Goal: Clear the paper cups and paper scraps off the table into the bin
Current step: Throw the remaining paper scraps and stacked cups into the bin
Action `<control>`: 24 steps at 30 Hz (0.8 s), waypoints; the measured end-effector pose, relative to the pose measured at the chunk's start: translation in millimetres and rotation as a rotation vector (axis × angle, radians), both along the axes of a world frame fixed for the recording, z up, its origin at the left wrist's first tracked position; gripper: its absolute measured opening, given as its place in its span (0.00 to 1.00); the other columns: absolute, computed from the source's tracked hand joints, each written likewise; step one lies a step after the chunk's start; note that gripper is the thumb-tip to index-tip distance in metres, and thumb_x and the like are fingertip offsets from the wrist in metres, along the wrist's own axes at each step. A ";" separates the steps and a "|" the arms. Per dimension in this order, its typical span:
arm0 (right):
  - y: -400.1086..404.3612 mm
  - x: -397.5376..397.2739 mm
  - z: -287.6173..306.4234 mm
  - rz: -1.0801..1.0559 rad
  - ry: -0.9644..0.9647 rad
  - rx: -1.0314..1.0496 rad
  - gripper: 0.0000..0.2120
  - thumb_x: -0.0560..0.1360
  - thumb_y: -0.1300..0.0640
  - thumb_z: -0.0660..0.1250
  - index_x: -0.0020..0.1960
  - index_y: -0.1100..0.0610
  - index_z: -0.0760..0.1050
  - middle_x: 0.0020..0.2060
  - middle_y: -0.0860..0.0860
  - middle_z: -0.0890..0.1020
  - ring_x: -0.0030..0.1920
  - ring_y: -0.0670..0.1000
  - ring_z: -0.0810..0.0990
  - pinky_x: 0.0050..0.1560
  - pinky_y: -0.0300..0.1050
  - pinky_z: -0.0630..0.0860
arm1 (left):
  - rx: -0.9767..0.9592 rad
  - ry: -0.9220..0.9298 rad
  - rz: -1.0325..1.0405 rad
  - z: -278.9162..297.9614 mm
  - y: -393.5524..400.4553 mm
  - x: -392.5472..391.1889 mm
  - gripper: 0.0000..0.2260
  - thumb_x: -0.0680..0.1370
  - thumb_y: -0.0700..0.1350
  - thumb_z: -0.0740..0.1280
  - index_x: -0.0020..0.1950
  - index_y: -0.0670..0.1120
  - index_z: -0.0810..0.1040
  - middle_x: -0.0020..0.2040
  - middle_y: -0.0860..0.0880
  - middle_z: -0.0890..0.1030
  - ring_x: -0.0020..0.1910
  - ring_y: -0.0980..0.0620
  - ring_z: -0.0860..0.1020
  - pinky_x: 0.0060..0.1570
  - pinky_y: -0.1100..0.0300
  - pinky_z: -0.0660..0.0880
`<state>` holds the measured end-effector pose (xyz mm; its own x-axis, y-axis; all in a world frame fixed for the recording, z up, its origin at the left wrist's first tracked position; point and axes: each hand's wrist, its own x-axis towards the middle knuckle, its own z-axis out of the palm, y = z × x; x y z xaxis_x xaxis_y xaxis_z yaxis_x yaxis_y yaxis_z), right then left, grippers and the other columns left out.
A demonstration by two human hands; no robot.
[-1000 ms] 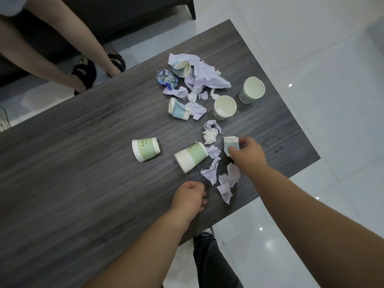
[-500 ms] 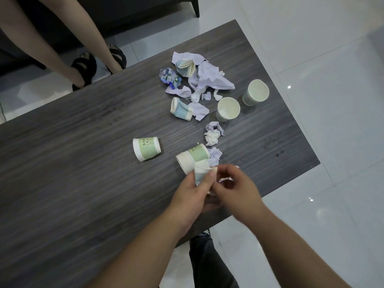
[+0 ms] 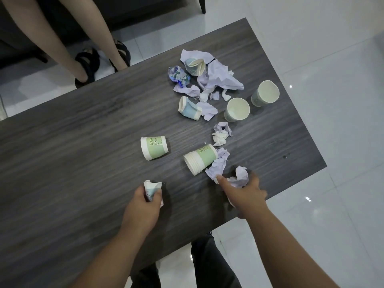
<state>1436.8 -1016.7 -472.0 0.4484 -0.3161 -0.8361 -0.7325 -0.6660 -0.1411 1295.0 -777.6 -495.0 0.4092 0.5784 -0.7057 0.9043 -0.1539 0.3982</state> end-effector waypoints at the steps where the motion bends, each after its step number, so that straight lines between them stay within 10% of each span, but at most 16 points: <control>1: 3.6 -1.9 -2.4 0.009 -0.029 0.006 0.66 0.55 0.21 0.76 0.82 0.35 0.46 0.77 0.59 0.57 0.68 0.66 0.75 0.61 0.66 0.82 | 0.007 -0.007 -0.018 0.5 -0.6 0.1 0.17 0.83 0.59 0.68 0.70 0.59 0.76 0.52 0.58 0.83 0.56 0.47 0.82 0.54 0.53 0.73; 7: 26.3 5.3 -13.4 0.153 -0.164 0.064 0.65 0.60 0.30 0.80 0.84 0.35 0.43 0.75 0.54 0.59 0.54 0.44 0.79 0.66 0.48 0.77 | 0.065 -0.010 -0.060 -2.5 4.5 0.2 0.15 0.81 0.54 0.70 0.67 0.52 0.79 0.59 0.46 0.80 0.61 0.42 0.80 0.55 0.51 0.76; 13: 53.4 24.1 -19.7 0.293 -0.271 -0.045 0.48 0.70 0.44 0.74 0.83 0.40 0.53 0.68 0.58 0.62 0.58 0.63 0.79 0.65 0.59 0.79 | 0.061 -0.018 0.026 -3.7 22.8 -4.3 0.29 0.79 0.49 0.73 0.80 0.58 0.71 0.68 0.44 0.75 0.64 0.48 0.75 0.58 0.52 0.72; 24: 36.6 43.0 -42.1 0.180 -0.517 -0.001 0.07 0.75 0.62 0.63 0.45 0.53 0.78 0.52 0.54 0.75 0.44 0.57 0.78 0.47 0.49 0.77 | 0.019 -0.157 0.139 5.8 31.1 -18.8 0.28 0.78 0.47 0.75 0.77 0.55 0.74 0.70 0.49 0.78 0.64 0.52 0.78 0.62 0.52 0.75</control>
